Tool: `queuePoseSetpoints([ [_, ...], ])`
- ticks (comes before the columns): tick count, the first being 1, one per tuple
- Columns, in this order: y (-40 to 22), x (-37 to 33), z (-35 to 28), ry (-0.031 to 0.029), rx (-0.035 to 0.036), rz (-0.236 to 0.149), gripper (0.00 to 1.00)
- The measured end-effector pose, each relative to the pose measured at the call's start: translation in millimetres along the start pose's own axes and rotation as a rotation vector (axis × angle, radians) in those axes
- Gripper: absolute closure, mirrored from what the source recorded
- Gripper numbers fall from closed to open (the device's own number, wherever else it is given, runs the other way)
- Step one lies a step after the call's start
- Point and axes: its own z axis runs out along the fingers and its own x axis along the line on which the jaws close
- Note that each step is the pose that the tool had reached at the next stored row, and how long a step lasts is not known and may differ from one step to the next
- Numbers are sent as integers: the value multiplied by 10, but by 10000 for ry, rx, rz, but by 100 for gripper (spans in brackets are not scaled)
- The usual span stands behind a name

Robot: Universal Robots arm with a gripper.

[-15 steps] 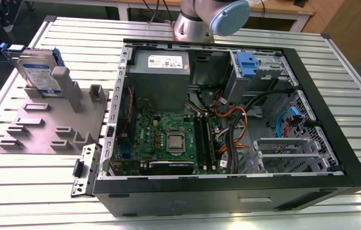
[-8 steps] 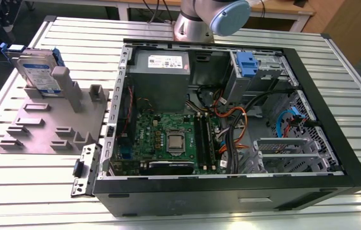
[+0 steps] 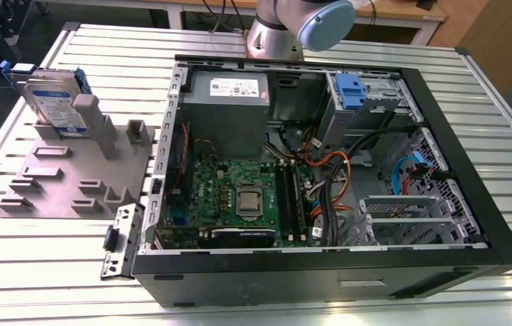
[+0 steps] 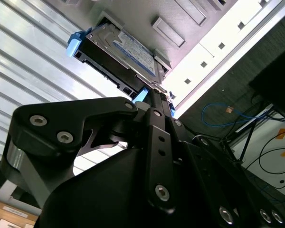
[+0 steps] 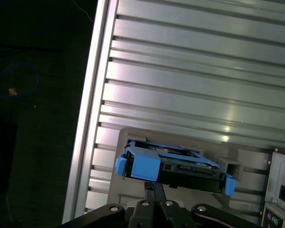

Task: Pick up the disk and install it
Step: 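Pick up the disk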

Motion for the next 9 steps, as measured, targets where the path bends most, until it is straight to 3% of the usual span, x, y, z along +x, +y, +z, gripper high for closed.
queuePoseSetpoints([
  [9, 0, 0, 0, 1, -1, -69, 89],
])
